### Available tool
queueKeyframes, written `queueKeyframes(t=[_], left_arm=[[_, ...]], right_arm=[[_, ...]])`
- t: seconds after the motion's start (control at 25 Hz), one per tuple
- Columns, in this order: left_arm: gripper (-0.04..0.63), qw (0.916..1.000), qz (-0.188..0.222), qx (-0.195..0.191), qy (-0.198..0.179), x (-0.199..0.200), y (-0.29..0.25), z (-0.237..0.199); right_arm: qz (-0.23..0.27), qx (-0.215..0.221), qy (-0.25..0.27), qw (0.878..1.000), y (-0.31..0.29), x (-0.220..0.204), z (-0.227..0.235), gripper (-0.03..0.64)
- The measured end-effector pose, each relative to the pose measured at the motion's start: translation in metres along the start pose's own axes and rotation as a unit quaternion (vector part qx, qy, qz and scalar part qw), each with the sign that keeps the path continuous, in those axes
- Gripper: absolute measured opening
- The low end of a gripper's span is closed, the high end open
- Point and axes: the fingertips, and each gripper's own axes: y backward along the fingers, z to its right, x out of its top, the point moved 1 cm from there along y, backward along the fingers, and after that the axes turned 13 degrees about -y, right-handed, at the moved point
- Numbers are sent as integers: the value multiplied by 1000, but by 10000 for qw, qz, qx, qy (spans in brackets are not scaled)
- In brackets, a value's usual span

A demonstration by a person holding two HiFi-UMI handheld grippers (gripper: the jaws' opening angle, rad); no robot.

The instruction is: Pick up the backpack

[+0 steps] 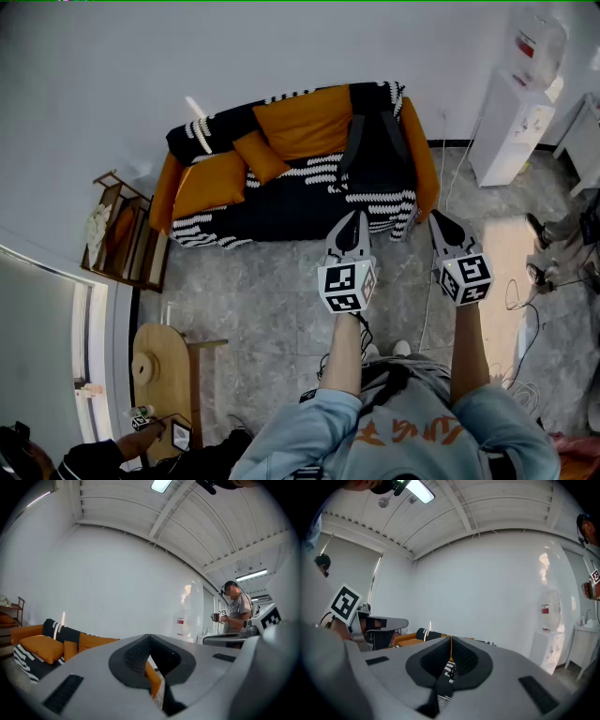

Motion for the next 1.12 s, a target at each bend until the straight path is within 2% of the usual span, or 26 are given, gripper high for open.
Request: queueKeyframes(t=[0.16,0.36,0.44,0.56,0.64,0.72,0.96,1.12], left_arm=[[22,10000,22,-9,-20,1,10,-11],[22,10000,72,-38,6,2,27,-32],[23,9999,113,-63,37,2,30,-38],[21,9979,298,-457,359,5,31,-38],[21,9932,614,-773,619,16,30,-39],[21,9898,855,-906,686,26,28,-43],[21,9901,910,-945,495,32,15,-54],[21,9901,999,-739,652,32,5,-80]], right_arm=[[55,32,42,10000,-4,1,-14,28],[248,-183,-374,9988,-12,-1,-32,29],[203,-190,-318,9991,-16,-3,-38,29],[159,-185,-264,9994,-21,-2,-36,29],[194,-214,-241,9993,-24,6,-33,29],[247,-199,-156,9994,-29,16,-34,29],[382,-192,-57,9991,-46,37,-28,29],[442,49,13,9990,-73,44,-34,29]])
